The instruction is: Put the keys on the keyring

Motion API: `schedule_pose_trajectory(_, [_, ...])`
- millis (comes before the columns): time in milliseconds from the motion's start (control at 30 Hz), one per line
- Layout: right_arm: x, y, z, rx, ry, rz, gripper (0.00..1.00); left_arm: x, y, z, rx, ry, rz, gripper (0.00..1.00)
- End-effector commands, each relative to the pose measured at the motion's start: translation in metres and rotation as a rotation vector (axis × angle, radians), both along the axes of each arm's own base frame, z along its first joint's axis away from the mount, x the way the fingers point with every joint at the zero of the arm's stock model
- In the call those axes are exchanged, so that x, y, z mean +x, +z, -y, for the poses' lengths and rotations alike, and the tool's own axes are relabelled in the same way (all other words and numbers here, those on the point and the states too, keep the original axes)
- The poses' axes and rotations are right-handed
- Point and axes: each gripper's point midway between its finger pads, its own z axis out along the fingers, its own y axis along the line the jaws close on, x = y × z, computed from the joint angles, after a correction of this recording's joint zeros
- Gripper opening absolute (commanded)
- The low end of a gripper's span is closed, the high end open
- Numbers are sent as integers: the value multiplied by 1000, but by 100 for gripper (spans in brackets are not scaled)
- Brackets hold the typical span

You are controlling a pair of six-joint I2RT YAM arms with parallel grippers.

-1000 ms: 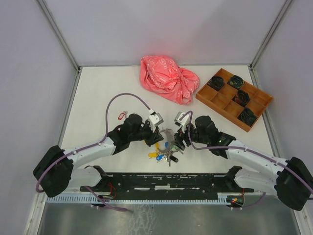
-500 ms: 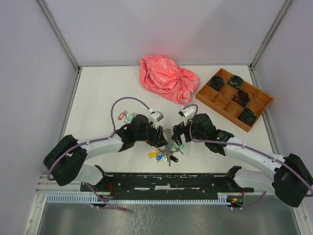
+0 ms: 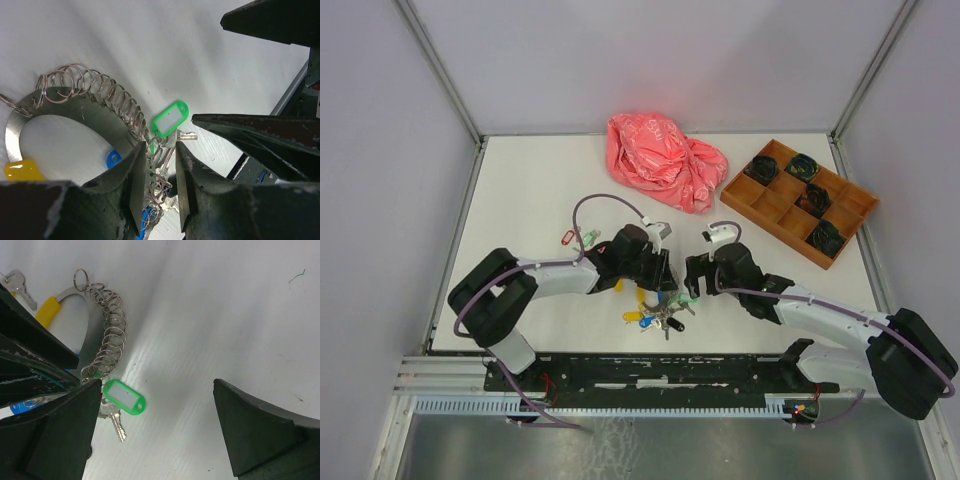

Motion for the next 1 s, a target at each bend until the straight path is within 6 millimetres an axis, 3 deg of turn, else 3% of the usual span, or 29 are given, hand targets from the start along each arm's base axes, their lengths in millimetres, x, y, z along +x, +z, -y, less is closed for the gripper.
schedule_pose_trajectory(0, [14,16,-3,67,-52,74,100,10,6,10,-6,22,-5,38])
schedule_pose_trajectory(333, [14,11,-3,63,-46,72,100,14,-9,1,103,46,-21,42])
schedule_pose_trajectory(567, [14,10,-4,66,-43,68,100,5,-13,12,101,7,-36,39])
schedule_pose_trajectory(967, [13,9,-5,71,-34,65,100,-1,-20,8,134,6,-58,28])
